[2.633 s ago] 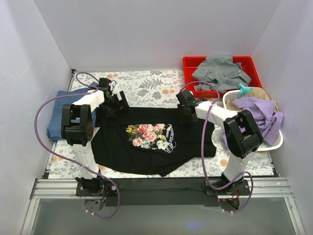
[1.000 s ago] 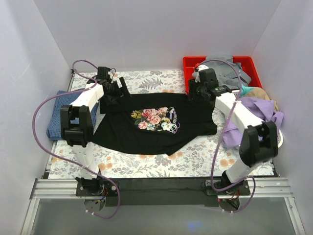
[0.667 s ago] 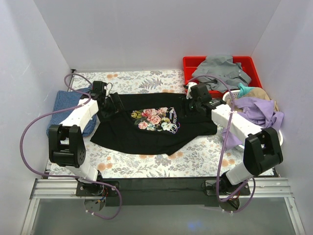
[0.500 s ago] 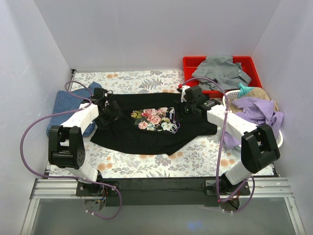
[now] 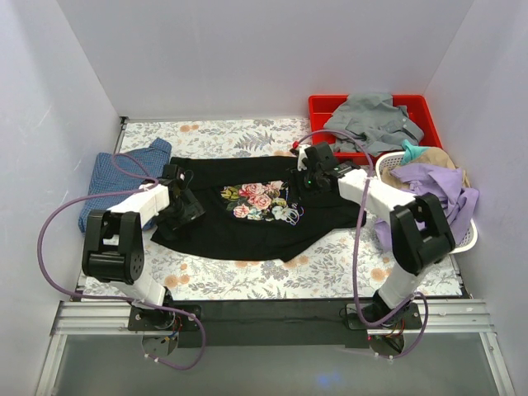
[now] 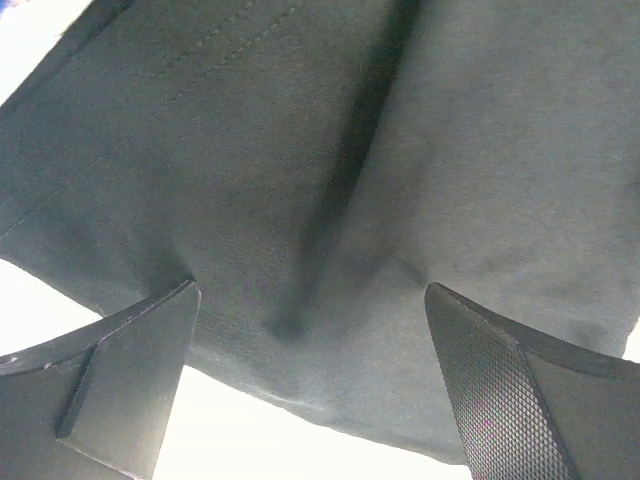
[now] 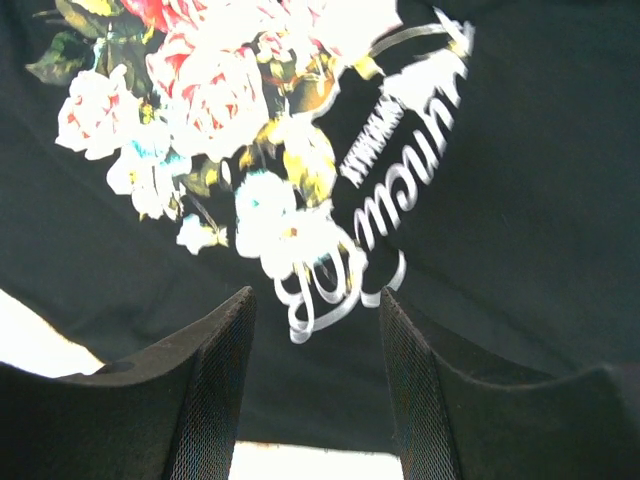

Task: Fold and stack the t-shirts
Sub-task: Fold the tshirt

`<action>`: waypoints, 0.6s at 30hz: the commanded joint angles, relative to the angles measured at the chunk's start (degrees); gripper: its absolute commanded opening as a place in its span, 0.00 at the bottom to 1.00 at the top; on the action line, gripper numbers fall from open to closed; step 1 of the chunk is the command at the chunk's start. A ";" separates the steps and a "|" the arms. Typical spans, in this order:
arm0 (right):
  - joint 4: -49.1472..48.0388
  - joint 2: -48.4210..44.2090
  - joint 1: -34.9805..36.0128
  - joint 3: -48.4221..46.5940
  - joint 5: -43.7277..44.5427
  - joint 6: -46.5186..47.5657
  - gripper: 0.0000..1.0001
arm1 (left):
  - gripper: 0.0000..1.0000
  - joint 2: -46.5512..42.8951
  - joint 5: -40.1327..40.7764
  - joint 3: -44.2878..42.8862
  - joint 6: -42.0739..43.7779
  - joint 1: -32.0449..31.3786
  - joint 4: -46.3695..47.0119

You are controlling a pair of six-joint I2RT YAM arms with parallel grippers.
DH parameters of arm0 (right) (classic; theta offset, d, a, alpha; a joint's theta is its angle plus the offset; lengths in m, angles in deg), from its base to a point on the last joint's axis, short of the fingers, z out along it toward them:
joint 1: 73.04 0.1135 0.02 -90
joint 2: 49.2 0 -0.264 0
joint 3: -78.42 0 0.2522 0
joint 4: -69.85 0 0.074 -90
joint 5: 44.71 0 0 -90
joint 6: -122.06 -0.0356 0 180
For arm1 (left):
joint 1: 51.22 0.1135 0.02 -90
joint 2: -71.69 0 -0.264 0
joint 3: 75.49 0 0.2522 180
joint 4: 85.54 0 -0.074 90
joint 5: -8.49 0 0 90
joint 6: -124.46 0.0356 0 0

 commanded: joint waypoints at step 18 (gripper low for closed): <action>4.42 30.21 0.50 -27.26 -3.42 1.18 0.58 | 0.96 -14.57 5.26 6.54 -8.87 0.11 -13.44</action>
